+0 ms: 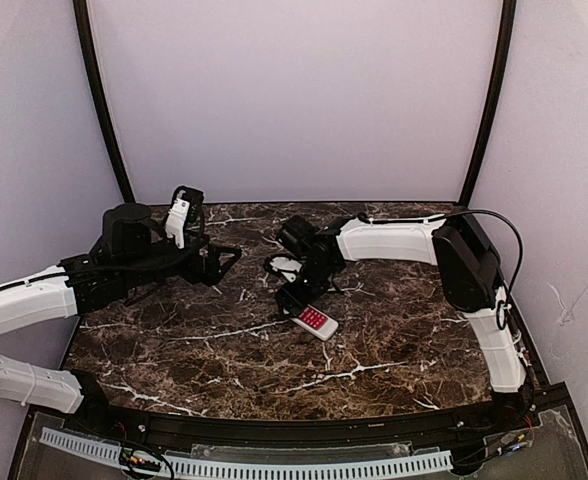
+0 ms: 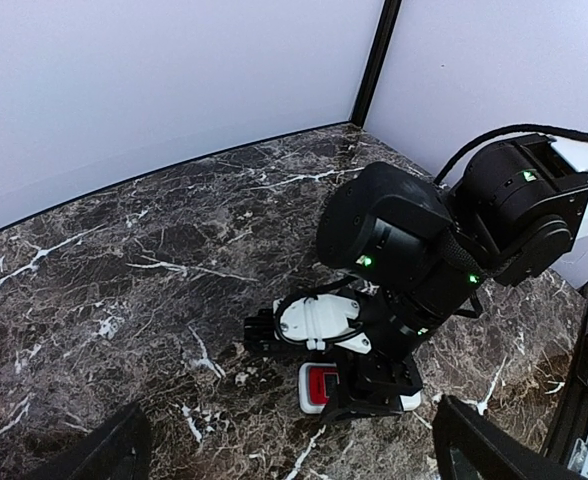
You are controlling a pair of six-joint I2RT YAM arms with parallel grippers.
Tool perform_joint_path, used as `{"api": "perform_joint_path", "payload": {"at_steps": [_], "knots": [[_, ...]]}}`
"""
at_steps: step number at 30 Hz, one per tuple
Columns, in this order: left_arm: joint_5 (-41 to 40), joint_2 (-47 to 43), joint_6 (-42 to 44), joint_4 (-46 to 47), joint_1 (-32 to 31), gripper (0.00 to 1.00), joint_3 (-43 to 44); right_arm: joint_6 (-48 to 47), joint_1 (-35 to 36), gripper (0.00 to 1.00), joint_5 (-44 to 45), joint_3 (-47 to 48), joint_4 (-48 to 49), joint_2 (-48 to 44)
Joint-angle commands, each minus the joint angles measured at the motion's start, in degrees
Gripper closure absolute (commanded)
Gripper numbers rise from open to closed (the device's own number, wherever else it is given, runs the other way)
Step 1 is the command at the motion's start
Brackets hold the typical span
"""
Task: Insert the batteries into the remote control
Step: Place the remote control at the center of the board, then reset both arms
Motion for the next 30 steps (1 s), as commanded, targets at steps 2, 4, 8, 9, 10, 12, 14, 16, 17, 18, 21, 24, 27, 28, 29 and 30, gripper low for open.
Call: {"api": "perform_joint_path", "payload": {"at_steps": [2,4,8,9,10,12,14,16,17,18,21,24,27,28,29,30], "knots": [[-0.87,0.33,-0.80,-3.16,0.33,0.01,2.00,0.91,0.50,0.22,1.28,-1.80,0.23,-0.48],[-1.36,2.43,-1.43,-5.82,0.33,0.02,4.03,0.84,0.37,0.11,2.07,-1.91,1.47,-3.05],[-0.35,6.56,-2.78,-12.01,1.50,0.01,9.18,1.01,-1.09,0.01,1.60,-4.55,5.55,-10.50],[0.78,7.17,-3.24,-13.19,1.84,0.01,9.97,1.13,-1.99,0.01,1.52,-5.72,6.93,-13.31],[1.39,8.38,-3.44,-13.62,2.68,0.01,11.42,1.30,-2.89,0.01,1.16,-7.17,8.33,-15.78],[2.91,10.09,-4.03,-14.71,4.28,0.01,13.46,1.77,-4.92,0.01,0.27,-10.78,11.51,-20.82],[4.28,11.97,-4.67,-16.29,6.18,0.01,15.96,2.54,-7.55,0.01,-0.73,-15.60,15.44,-26.53],[5.28,14.11,-4.83,-18.08,7.82,0.01,18.16,4.00,-10.74,0.01,-2.30,-21.63,20.52,-32.35],[5.49,15.83,-4.99,-19.71,8.38,0.01,19.86,4.86,-12.62,0.01,-3.46,-25.04,23.47,-35.28],[5.73,16.86,-5.24,-21.64,9.57,0.01,20.72,6.04,-14.50,0.01,-4.20,-28.72,26.17,-38.29],[6.02,20.86,-5.94,-23.83,11.61,0.02,23.20,9.51,-19.77,0.01,-8.10,-40.61,34.97,-46.75],[5.59,21.68,-7.23,-20.04,11.97,0.01,20.44,11.35,-22.71,0.02,-10.81,-49.16,40.39,-51.76],[6.47,23.40,-8.37,-17.40,12.10,0.01,16.07,12.48,-23.25,0.01,-11.43,-56.18,44.30,-54.06],[6.86,23.77,-8.85,-16.25,12.10,0.01,14.46,12.98,-23.31,0.01,-12.01,-58.46,45.82,-54.34],[6.98,24.42,-9.15,-15.72,12.10,0.01,13.58,13.89,-23.24,0.01,-12.54,-60.93,47.92,-54.60],[6.57,24.63,-9.64,-14.79,12.15,0.01,12.06,14.84,-23.29,0.01,-13.28,-63.12,50.02,-54.84]]}}
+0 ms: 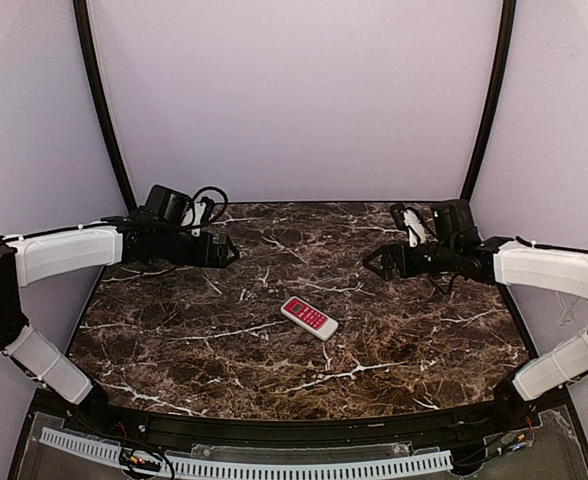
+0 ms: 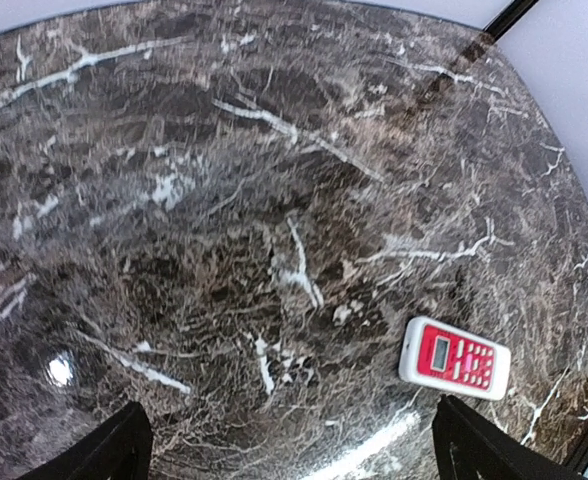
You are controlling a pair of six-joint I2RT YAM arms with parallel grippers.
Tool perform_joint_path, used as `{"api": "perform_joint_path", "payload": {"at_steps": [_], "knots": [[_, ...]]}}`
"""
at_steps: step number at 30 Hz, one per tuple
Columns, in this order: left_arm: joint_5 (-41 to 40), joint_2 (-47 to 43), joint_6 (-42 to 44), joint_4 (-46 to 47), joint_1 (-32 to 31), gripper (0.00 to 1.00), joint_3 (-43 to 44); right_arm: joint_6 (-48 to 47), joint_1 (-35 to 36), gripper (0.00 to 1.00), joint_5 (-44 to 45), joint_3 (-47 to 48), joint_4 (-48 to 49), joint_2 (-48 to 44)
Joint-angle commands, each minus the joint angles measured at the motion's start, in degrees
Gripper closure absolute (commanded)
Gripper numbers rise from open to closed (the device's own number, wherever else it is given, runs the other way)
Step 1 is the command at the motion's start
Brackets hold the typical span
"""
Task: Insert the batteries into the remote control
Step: Reset both arms
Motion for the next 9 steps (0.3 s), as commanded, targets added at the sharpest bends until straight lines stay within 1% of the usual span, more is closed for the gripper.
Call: {"api": "perform_joint_path", "payload": {"at_steps": [1,4,9], "knots": [[1.09,1.62,-2.53,2.48,0.05,0.01,-5.39,4.70,0.03,0.01,-4.80,-8.51,12.19,-1.55],[-0.21,1.47,-2.92,3.45,0.04,0.02,-7.55,7.07,0.02,0.01,-6.23,-12.20,16.26,-1.54],[-0.13,0.50,-3.13,4.85,0.04,0.02,-8.59,7.33,-0.02,0.01,-6.95,-12.61,18.01,-1.01]]}}
